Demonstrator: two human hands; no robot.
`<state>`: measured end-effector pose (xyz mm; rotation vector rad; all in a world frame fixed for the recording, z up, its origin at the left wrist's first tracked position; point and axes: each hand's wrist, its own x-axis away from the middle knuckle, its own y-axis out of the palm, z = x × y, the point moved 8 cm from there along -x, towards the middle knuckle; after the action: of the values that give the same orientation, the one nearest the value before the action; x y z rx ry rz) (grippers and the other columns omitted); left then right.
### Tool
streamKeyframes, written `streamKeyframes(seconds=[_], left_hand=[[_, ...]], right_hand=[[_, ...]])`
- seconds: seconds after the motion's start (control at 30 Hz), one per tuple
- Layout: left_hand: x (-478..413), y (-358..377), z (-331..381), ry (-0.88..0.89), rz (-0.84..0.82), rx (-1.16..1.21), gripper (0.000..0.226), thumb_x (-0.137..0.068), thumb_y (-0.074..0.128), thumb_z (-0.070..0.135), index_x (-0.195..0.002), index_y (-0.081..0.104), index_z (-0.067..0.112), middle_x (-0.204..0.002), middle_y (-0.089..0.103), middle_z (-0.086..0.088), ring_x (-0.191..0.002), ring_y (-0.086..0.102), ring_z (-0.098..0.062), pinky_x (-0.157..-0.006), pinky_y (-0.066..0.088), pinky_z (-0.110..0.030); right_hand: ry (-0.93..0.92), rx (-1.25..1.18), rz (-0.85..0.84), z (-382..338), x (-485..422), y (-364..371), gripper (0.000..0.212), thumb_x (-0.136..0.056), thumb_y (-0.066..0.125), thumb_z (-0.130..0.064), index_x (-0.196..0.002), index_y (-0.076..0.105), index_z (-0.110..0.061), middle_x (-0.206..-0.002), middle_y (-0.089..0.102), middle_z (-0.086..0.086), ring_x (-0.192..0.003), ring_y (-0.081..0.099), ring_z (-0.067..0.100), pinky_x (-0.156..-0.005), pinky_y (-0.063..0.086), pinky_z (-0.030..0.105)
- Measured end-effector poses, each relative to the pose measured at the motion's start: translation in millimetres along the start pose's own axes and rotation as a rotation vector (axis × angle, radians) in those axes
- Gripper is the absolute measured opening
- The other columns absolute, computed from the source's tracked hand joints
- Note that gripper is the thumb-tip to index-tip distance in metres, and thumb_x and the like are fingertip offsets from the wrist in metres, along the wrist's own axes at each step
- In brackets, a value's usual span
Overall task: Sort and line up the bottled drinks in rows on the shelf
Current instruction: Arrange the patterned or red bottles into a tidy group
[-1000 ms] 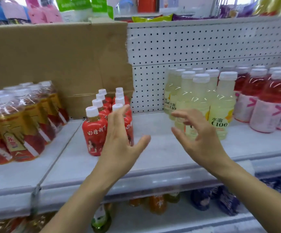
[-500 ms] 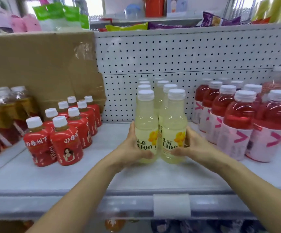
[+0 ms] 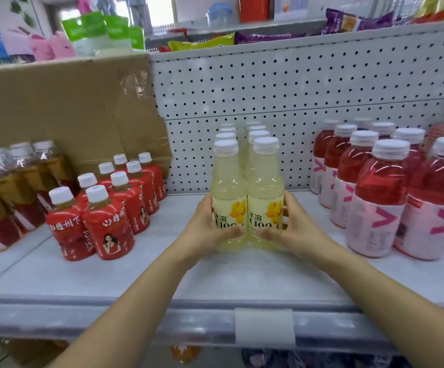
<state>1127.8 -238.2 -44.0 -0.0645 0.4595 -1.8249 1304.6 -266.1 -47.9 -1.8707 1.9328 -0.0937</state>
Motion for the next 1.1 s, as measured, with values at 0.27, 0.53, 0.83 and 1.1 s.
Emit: streamKeyframes(seconds=[0.27,0.53,0.83,1.1], left_hand=[[-4.4,-16.1,11.1,0.087,0.104,-0.122,0.062,-0.073,0.088,0.027,-0.123,0.051,0.024,-0.119,0.061,0.007,-0.108,0.058,-0.006,-0.089,0.055,-0.033],[15.6,-14.0,18.1,0.125,0.258,-0.227,0.092,-0.075,0.085,0.032,-0.148,0.030,0.023,-0.141,0.043,0.007,-0.131,0.041,-0.009,-0.109,0.037,-0.027],[55.1,91.6,96.1,0.517,0.149,-0.319,0.078,-0.083,0.078,0.029,-0.147,0.033,0.020,-0.142,0.037,0.005,-0.136,0.036,-0.008,-0.117,0.031,-0.030],[7.4,209.7,81.7,-0.010,-0.269,-0.003,0.120,-0.081,0.080,0.012,-0.158,-0.010,0.031,-0.158,0.026,0.014,-0.136,0.033,0.001,-0.116,0.028,-0.028]], right_hand=[[0.025,0.122,0.137,-9.6,3.1,-5.0,0.058,-0.073,0.086,-0.021,-0.116,0.047,-0.018,-0.103,0.062,-0.010,-0.093,0.062,0.001,-0.067,0.047,0.013],[0.023,0.130,0.077,-12.5,15.6,-2.5,0.071,-0.075,0.084,-0.027,-0.133,0.043,-0.022,-0.120,0.059,-0.012,-0.109,0.057,0.001,-0.089,0.047,0.016],[-0.452,0.438,0.419,-50.4,106.6,-99.6,0.049,-0.089,0.069,-0.026,-0.134,0.052,-0.015,-0.125,0.055,-0.008,-0.117,0.054,0.008,-0.100,0.047,0.033],[-0.141,0.274,0.464,20.1,112.1,-235.0,0.094,-0.079,0.075,-0.037,-0.152,0.017,-0.029,-0.155,0.026,-0.009,-0.144,0.028,0.011,-0.117,0.030,0.045]])
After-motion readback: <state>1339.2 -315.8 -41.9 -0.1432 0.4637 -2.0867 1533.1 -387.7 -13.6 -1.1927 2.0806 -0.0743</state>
